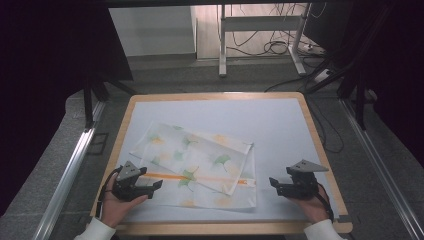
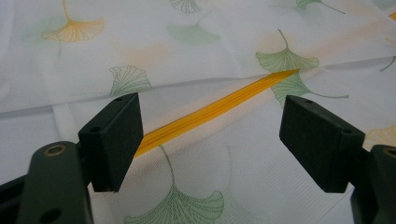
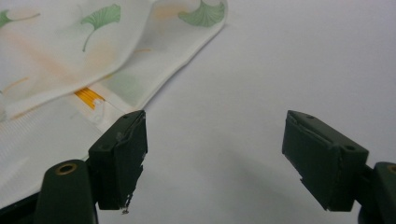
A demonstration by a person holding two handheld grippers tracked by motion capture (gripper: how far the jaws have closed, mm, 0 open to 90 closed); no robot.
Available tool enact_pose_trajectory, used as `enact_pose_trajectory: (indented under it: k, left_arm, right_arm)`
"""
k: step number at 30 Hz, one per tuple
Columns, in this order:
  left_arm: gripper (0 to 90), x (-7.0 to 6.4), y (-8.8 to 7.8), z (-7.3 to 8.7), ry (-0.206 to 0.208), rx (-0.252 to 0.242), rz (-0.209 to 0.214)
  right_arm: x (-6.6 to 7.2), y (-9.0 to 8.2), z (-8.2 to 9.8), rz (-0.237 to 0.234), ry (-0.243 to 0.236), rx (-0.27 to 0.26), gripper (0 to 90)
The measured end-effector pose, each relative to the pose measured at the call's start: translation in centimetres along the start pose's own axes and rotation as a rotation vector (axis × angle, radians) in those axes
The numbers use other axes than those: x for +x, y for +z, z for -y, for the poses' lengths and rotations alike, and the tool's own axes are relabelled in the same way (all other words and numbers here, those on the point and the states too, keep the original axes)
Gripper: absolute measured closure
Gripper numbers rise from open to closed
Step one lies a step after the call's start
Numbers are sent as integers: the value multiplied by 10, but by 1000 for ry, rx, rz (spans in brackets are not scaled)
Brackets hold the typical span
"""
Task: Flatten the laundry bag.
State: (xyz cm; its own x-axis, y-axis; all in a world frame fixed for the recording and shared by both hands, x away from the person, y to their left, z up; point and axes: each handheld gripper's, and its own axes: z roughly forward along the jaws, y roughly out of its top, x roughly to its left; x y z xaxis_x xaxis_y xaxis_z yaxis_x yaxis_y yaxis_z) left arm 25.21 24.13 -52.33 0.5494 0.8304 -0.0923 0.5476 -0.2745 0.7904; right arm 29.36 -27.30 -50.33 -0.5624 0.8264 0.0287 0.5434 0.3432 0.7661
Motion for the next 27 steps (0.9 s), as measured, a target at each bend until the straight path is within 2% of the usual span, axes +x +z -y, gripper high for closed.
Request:
enact_pose_trajectory:
  k: [1,4,7,10,11,12,15,20,27]
  left_arm:
    - [215,0,-1,0,-5,-4,5]
    - [223,1,-3,-1,-44,-20,57]
    - [224,-2,-1,-2,-15,-6,35]
    - [222,-1,0,-2,-14,-3,32]
    - [222,-1,1,-1,-15,0,30]
    - [222,0,1,-1,-16,3,30]
    - [220,2,5,0,-23,15,33]
    - [220,3,5,0,-24,14,26]
    - [219,1,6,0,-17,14,22]
  right_arm:
    - [1,0,-1,-2,5,-3,217]
    - [3,-1,-2,7,-8,-7,216]
    - [4,-2,-3,6,-9,-5,225]
    - [3,-2,-3,-8,-3,-2,241]
    - [5,-3,-5,-44,22,-19,242]
    - [5,-4,-7,-56,21,-22,245]
    - [10,-5,-15,-76,-4,-31,249]
    - [19,-5,-26,-74,-49,-32,263]
    - [27,-3,-36,-96,-68,-18,278]
